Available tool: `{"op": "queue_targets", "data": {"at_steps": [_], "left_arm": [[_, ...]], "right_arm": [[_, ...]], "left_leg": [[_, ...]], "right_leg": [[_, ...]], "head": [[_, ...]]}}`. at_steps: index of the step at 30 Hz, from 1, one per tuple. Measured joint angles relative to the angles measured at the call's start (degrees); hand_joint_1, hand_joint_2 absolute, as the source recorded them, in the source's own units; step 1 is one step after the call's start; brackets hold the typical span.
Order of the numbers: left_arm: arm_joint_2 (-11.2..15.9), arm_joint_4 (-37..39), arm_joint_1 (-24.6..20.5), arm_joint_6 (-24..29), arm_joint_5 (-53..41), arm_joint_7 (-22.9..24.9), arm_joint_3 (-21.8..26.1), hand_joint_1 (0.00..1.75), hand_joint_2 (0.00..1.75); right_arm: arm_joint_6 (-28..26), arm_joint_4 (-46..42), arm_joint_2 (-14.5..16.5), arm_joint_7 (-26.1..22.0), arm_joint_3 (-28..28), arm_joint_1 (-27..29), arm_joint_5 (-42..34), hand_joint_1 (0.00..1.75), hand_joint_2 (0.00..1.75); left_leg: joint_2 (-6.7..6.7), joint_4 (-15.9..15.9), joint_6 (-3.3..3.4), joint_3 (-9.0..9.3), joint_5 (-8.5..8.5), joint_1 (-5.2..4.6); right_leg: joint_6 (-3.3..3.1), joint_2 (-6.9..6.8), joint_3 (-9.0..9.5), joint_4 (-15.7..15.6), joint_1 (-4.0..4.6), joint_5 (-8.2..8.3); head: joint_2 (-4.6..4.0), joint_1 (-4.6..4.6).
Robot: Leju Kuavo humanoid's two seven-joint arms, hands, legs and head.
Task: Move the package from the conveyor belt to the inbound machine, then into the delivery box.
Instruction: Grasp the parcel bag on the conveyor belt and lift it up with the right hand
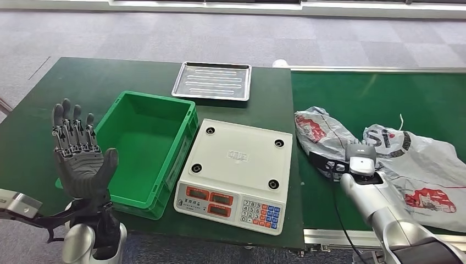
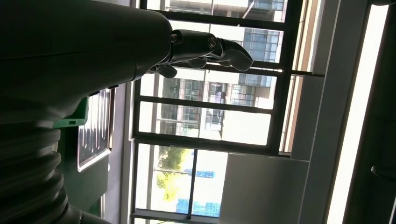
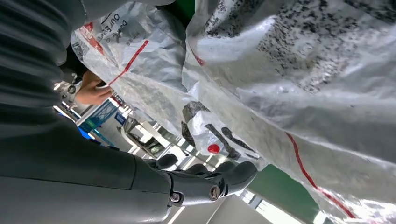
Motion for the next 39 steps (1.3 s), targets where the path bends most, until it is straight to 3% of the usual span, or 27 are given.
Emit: {"op": "queue_targets", "data": {"at_steps": [3,8,14,19,23,29,39], "left_arm": [[-0.02,0.37,-0.19,-0.07,0.01,-0.21,-0.07,0.00,1.75],[0.00,0.57,-0.26,-0.68,0.03,-0.33,-0.07,0.00,1.75],[0.02,0.36,-0.03,-0.94,0.14,-0.46,-0.02,0.00,1.75],[0.10,-0.59,0.36,-1.92,0.10,-0.42,0.14,0.00,1.75],[0.35,-0.83,0.46,-2.11,0.09,-0.45,0.18,0.00,1.75],[0.88,-1.13,1.20,-1.91,0.17,-1.10,0.25,0.00,1.75],[1.24,-1.60,1.82,-1.80,0.30,-1.49,0.33,0.00,1.75]], "right_arm": [[0.89,1.18,-0.28,-2.99,-0.97,0.07,-0.71,0.00,1.75],[3.90,2.49,-0.66,-12.66,-2.34,0.76,-3.97,0.00,1.75],[4.45,3.13,-0.53,-17.09,-2.49,0.66,-4.88,0.00,1.75],[9.55,1.73,-0.51,-28.59,-1.71,0.84,-9.10,0.00,1.75],[10.60,-1.12,-0.67,-31.95,1.40,1.57,-11.83,1.75,1.75],[9.38,-4.20,-1.06,-31.22,5.10,2.07,-14.70,1.75,1.75],[8.35,-6.39,-1.71,-30.97,6.79,2.33,-16.02,1.75,1.75]], "left_leg": [[0.00,0.00,0.02,-0.02,-0.01,0.00],[0.00,0.00,0.02,-0.07,-0.02,0.00],[-0.03,-0.01,0.03,-0.11,-0.02,0.00],[-0.02,-0.01,0.03,-0.10,-0.02,0.01],[-0.02,-0.01,0.03,-0.11,-0.02,0.01],[-0.02,-0.01,0.03,-0.10,-0.02,0.01],[-0.02,-0.01,0.03,-0.12,-0.02,0.01]], "right_leg": [[0.00,0.01,-0.03,0.00,0.00,-0.01],[0.00,0.01,-0.06,0.00,0.01,-0.01],[0.01,0.00,-0.05,0.00,0.01,-0.01],[0.00,0.00,-0.06,0.00,0.02,-0.01],[0.00,0.00,-0.06,0.00,0.03,-0.01],[0.00,0.00,-0.06,0.00,0.04,-0.01],[0.00,-0.01,-0.06,0.00,0.04,-0.01]], "head": [[0.00,0.00],[0.00,0.01],[0.00,0.02],[0.00,0.01],[0.00,0.01],[0.00,0.01],[0.00,0.01]]}}
